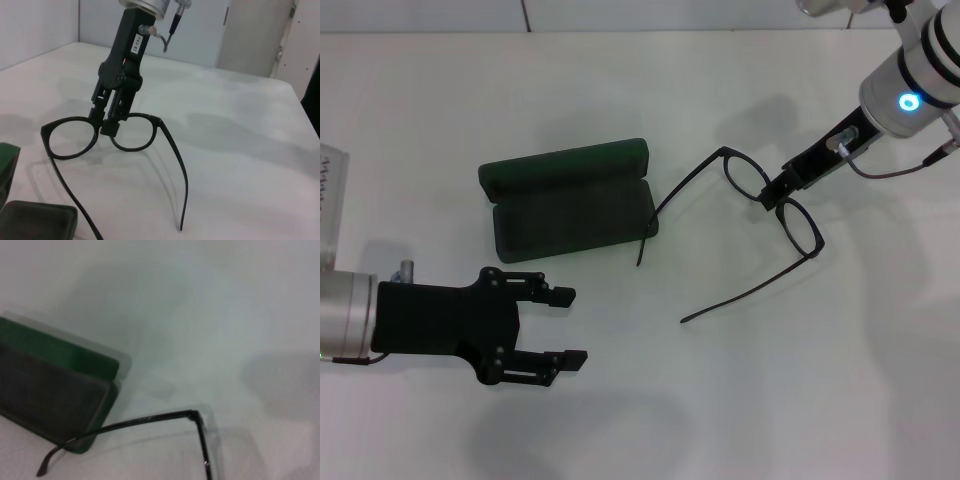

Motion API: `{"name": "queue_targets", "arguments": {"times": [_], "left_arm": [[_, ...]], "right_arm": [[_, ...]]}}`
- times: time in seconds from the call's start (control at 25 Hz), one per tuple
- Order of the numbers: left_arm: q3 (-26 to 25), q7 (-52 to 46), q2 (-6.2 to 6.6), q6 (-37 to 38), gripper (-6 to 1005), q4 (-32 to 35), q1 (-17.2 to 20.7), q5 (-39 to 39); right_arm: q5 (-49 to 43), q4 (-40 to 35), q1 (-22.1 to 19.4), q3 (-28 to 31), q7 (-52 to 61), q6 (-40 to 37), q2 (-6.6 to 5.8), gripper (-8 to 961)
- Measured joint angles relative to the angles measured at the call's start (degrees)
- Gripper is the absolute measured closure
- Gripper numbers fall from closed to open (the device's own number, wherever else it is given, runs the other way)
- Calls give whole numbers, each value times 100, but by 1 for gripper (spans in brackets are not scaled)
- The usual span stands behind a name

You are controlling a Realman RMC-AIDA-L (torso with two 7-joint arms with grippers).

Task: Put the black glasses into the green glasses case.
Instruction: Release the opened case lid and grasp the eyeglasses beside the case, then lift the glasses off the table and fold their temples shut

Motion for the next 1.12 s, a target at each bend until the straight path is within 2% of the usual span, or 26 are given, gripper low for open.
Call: {"name": "queue_targets", "arguments": {"times": [0.16, 0.36, 0.56, 0.8, 1.0, 1.12], "left_arm": [[-25, 56, 0, -1, 265, -37, 0, 8], [-36, 69, 0, -6, 265, -50, -2, 11], [-35, 68, 0, -29, 265, -52, -26, 11], [-32, 67, 2, -53, 266, -53, -38, 11], [-32, 65, 8, -53, 266, -53, -35, 10], [-31, 65, 9, -53, 267, -53, -43, 10]], "right_arm": [[12, -30, -27, -117, -3, 134, 0, 247], [197, -32, -28, -539, -3, 257, 15, 377], [284, -36, -28, -632, -3, 290, 17, 598], [286, -155, -68, -648, 0, 238, 5, 787], [287, -388, -189, -690, 0, 154, 3, 893], [282, -388, -195, -692, 0, 140, 0, 894]]}}
